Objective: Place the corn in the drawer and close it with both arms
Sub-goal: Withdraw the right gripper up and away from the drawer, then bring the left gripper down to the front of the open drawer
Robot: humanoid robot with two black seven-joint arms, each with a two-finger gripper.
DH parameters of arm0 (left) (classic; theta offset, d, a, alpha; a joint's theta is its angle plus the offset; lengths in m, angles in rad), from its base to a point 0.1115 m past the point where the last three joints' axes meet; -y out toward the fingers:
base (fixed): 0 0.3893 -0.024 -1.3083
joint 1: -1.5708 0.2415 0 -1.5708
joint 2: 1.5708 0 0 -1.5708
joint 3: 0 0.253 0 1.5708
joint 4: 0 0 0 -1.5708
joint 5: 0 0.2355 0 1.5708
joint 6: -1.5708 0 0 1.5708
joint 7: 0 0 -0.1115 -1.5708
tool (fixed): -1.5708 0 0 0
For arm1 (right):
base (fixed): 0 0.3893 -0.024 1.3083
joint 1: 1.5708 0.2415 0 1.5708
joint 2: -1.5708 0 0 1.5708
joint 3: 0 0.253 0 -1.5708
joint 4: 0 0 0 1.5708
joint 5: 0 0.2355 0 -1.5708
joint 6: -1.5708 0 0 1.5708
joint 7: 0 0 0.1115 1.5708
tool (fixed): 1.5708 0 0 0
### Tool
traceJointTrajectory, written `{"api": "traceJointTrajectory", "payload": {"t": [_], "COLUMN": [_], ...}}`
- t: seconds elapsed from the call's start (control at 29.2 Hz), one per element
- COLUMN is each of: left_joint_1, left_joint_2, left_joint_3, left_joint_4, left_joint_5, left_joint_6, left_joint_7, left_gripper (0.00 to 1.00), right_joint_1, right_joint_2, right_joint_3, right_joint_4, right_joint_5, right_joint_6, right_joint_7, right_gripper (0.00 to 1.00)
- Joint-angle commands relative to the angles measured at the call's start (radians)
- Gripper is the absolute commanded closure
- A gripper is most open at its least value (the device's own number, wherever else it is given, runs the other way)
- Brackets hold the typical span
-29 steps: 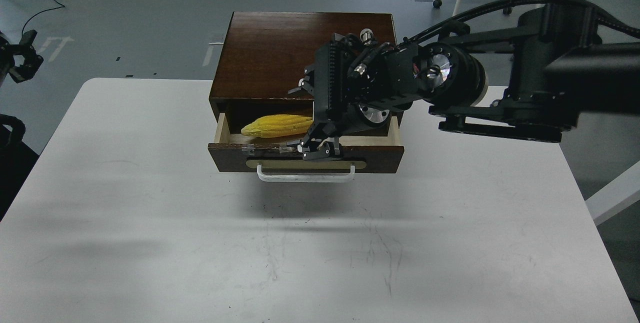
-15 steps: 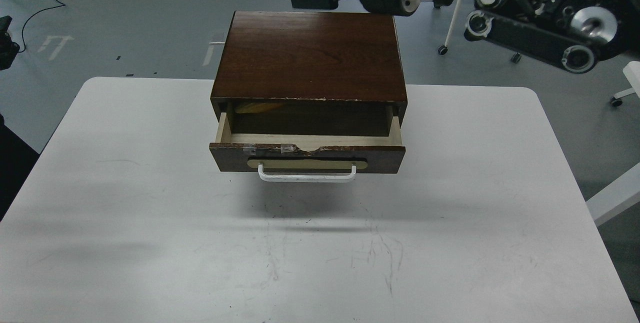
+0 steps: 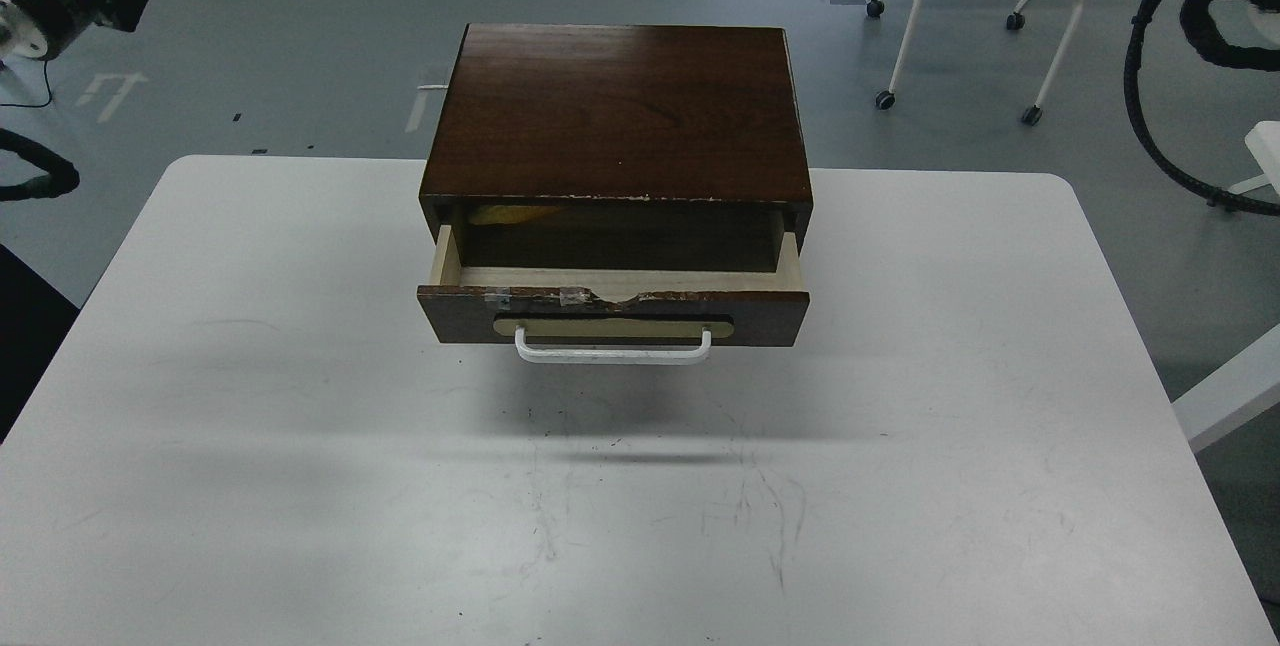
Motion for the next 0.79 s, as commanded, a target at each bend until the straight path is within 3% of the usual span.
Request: {"api": "traceJointTrajectory", "payload": {"t": [0.0,0.07,0.14,0.24,0.38,0.55,0.75], "left_joint_1": [-0.048,-0.059,-0.059,-0.058,-0.061,-0.017,0.020], "left_joint_2": [0.019,0.035,0.033,0.021,0.015,0.051,0.056], "left_joint_3": [-0.001,-0.002,-0.004,-0.028,-0.019,0.019,0.044], "left_joint_4": [-0.263,-0.448,-0.487,-0.726,-0.857,-1.033,-1.081], "left_joint_5": [0.080,0.204,0.249,0.520,0.642,0.956,1.130], "left_joint_6": [0.000,0.000,0.000,0.000,0.000,0.000,0.000], "left_joint_7": [0.000,0.003,0.003,0.003,0.008,0.004,0.004], "left_gripper": [1.00,1.00,1.00,1.00,1.00,1.00,1.00], "right_joint_1": [-0.070,-0.097,-0.105,-0.149,-0.194,-0.318,-0.409], "right_joint_2": [-0.001,0.009,0.009,0.009,0.009,0.028,0.130], "right_joint_3": [0.018,0.019,0.021,0.062,0.114,0.242,0.312], "right_joint_4": [-0.063,-0.079,-0.079,-0.082,-0.099,-0.102,-0.143], "right_joint_5": [0.058,0.071,0.078,0.121,0.169,0.419,0.454], "right_joint_6": [0.009,0.003,0.003,0.008,0.009,0.009,0.011], "right_joint_7": [0.004,0.009,0.009,0.008,0.008,0.009,0.015], "right_gripper": [0.00,0.00,0.00,0.00,0.00,0.00,0.00]}}
